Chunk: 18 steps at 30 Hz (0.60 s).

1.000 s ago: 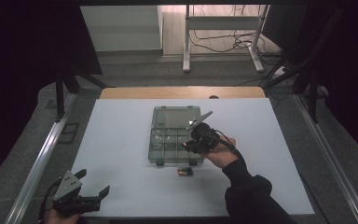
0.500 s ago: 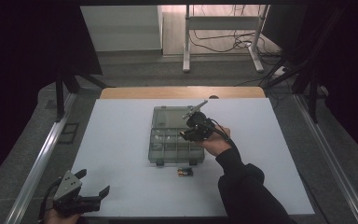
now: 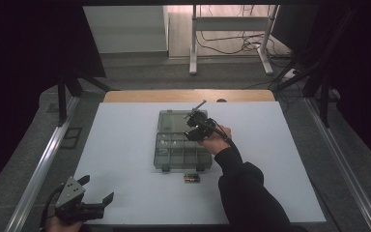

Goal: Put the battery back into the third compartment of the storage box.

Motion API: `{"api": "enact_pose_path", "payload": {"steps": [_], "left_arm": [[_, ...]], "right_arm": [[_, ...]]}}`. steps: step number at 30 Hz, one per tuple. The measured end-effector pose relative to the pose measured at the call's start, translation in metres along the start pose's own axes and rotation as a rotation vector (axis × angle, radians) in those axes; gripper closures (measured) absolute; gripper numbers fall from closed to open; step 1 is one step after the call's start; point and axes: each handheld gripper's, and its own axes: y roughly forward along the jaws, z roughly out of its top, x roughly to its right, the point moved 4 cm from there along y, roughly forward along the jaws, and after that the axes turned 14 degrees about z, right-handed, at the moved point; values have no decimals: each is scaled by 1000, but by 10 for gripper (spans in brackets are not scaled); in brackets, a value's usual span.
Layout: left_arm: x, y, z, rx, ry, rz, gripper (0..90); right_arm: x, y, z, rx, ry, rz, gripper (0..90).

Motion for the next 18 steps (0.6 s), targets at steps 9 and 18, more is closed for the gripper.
{"api": "enact_pose_path", "payload": {"steps": [9, 18], "left_arm": [[0, 0, 0, 1, 0, -1, 4], [0, 0, 0, 0, 3, -1, 5]], "right_arm": [[6, 17, -1, -42, 15, -10, 732], [-1, -7, 1, 72, -22, 12, 337]]}}
